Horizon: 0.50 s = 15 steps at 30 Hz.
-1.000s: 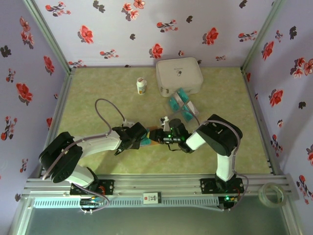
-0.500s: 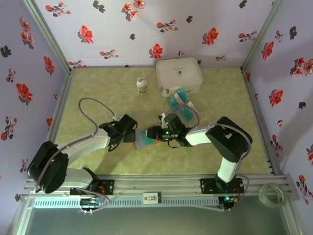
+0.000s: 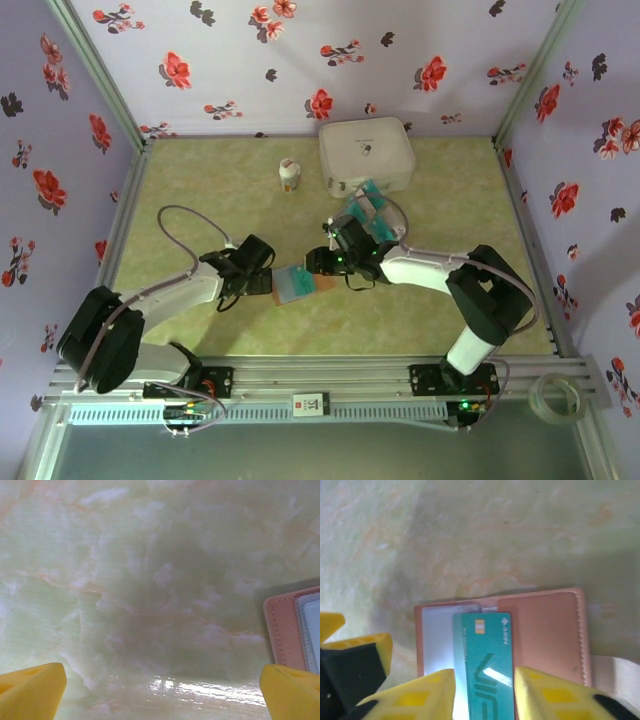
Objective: Put the credit cards into the card holder
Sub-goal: Insert the credit card into the card slot.
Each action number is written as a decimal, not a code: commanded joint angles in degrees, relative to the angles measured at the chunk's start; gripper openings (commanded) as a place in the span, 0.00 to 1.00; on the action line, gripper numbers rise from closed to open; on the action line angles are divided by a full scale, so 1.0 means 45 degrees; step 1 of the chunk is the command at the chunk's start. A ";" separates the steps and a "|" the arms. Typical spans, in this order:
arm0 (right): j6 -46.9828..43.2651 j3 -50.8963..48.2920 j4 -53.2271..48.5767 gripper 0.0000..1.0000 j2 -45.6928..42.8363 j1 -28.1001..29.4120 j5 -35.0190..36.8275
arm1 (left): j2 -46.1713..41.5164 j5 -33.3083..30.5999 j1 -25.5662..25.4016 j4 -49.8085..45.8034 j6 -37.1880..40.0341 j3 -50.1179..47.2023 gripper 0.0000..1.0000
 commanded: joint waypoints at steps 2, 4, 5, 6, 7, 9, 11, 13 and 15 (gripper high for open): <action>-0.1035 0.1065 -0.2391 0.15 0.0580 0.0138 0.1286 | 0.0534 0.0058 0.0065 -0.0199 -0.0028 -0.0107 1.00; -0.1202 0.1360 -0.2688 0.09 0.0922 0.0212 0.1424 | 0.0712 0.0055 0.0080 -0.0255 -0.0071 -0.0111 1.00; -0.1285 0.1536 -0.2784 0.07 0.1110 0.0258 0.1465 | 0.0783 0.0040 0.0068 -0.0273 -0.0123 -0.0128 1.00; -0.1317 0.1643 -0.2878 0.05 0.1234 0.0264 0.1525 | 0.0815 0.0009 0.0082 -0.0293 -0.0197 -0.0148 1.00; -0.1368 0.1741 -0.2949 0.04 0.1400 0.0322 0.1568 | 0.0860 -0.0021 0.0080 -0.0280 -0.0239 -0.0189 1.00; -0.1435 0.1898 -0.3007 0.03 0.1655 0.0395 0.1648 | 0.0918 -0.0044 0.0083 -0.0240 -0.0285 -0.0219 1.00; -0.1479 0.2063 -0.3092 0.03 0.1940 0.0455 0.1729 | 0.1044 -0.0041 0.0073 -0.0205 -0.0267 -0.0218 1.00; -0.1497 0.2187 -0.3112 0.02 0.2147 0.0513 0.1715 | 0.1220 -0.0041 0.0083 -0.0207 -0.0226 -0.0160 1.00; -0.1498 0.2297 -0.3113 0.02 0.2336 0.0596 0.1672 | 0.1415 -0.0041 0.0076 -0.0181 -0.0187 -0.0098 1.00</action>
